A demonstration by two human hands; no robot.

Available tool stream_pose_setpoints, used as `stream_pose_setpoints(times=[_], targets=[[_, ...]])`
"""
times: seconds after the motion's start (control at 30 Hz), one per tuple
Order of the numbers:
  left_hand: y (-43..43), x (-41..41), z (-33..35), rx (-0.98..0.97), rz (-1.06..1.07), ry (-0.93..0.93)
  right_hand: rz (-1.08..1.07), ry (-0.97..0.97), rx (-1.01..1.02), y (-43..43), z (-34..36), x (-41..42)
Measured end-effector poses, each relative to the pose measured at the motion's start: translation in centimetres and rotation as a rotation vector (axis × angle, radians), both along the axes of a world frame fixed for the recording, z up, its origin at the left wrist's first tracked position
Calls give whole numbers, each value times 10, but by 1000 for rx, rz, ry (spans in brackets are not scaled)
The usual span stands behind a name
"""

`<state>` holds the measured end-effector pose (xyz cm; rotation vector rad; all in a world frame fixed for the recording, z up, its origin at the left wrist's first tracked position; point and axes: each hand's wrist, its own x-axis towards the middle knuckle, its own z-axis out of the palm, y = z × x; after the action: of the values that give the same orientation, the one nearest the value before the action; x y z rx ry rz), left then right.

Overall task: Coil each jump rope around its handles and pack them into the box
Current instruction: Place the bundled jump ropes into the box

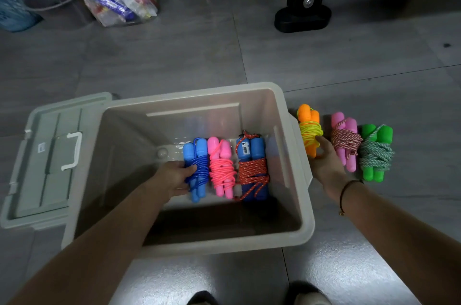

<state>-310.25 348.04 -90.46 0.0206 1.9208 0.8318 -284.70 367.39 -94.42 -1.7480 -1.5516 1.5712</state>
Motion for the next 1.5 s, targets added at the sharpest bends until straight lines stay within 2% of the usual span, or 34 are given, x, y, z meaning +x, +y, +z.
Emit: stream_pose_setpoints(times=[0.13, 0.27, 0.33, 0.57, 0.7, 0.8, 0.87, 0.93, 1.0, 1.07, 1.13, 1.2, 1.3, 1.4, 1.5], targets=[[-2, -2, -9, 0, 21, 149, -125, 54, -46, 10, -8, 3], [-4, -4, -10, -10, 10, 156, -144, 182, -233, 21, -7, 8], [-3, -2, -9, -13, -9, 161, -134, 173, -279, 24, -9, 10], [3, -2, -2, -10, -66, 187, -184, 123, -223, 23, -12, -2], [9, 2, 11, -32, -145, 317, -382, 401, -336, 19, 17, 0], [10, 8, 34, 8, -155, 465, -419, 579, -221, 6, 60, 12], [9, 19, 59, 198, -95, 479, -339, 592, -50, -8, 97, 19], [14, 40, 94, 469, -46, 412, -209, 503, 123, -22, 135, 22], [23, 61, 132, 692, -116, 375, -84, 472, 248, -36, 166, 22], [34, 78, 161, 796, -240, 319, 107, 461, 332, -50, 186, 15], [47, 86, 178, 845, -254, 217, 269, 439, 360, -61, 192, 2], [58, 86, 187, 850, -130, 182, 331, 428, 368, -66, 187, -11], [61, 73, 192, 787, 0, 291, 387, 368, 475, -64, 182, -20], [55, 53, 192, 750, -38, 312, 429, 317, 593, -57, 182, -22], [49, 35, 188, 681, -111, 175, 473, 363, 609, -56, 180, -24]])
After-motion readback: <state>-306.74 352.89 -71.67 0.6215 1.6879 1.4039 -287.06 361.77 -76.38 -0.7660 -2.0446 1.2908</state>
